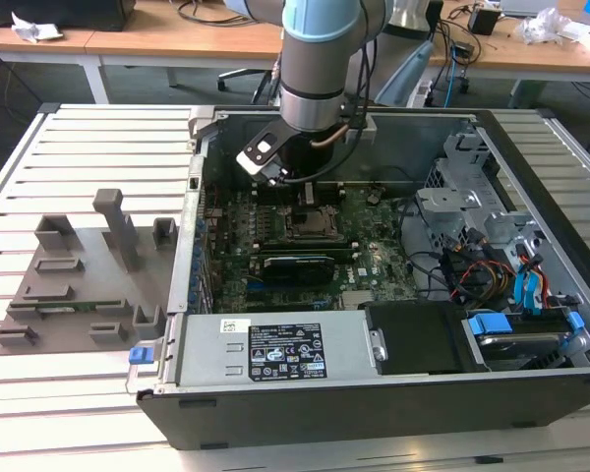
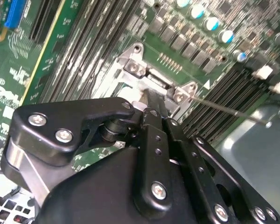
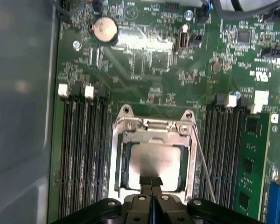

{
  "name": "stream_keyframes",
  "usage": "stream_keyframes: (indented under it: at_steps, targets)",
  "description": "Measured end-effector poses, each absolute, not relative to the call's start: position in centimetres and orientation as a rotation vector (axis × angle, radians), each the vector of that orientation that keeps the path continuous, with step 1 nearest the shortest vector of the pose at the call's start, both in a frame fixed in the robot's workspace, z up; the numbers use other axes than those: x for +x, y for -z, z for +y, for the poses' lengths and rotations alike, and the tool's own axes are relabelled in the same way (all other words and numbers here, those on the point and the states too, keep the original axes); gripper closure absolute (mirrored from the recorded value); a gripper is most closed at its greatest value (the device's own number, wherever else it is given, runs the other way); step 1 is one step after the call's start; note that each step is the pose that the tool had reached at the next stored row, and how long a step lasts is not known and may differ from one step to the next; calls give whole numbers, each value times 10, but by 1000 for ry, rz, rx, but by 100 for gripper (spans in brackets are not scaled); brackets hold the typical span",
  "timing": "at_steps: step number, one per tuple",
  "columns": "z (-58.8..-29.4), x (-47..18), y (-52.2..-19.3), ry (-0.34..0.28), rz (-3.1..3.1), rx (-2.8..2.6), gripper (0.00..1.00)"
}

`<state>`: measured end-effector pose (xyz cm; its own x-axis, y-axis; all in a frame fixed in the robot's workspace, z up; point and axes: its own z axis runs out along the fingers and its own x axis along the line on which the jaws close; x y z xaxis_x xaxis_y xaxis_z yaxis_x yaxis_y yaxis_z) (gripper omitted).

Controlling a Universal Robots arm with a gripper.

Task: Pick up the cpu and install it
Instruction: 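Close the cpu cover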

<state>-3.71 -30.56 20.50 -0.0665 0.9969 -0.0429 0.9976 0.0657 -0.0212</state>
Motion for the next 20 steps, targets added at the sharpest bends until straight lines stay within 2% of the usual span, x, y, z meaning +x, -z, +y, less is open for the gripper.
stream_keyframes:
  at_steps: [20]
  targets:
    - [-306,-26,-238,78,2284,2138,89]
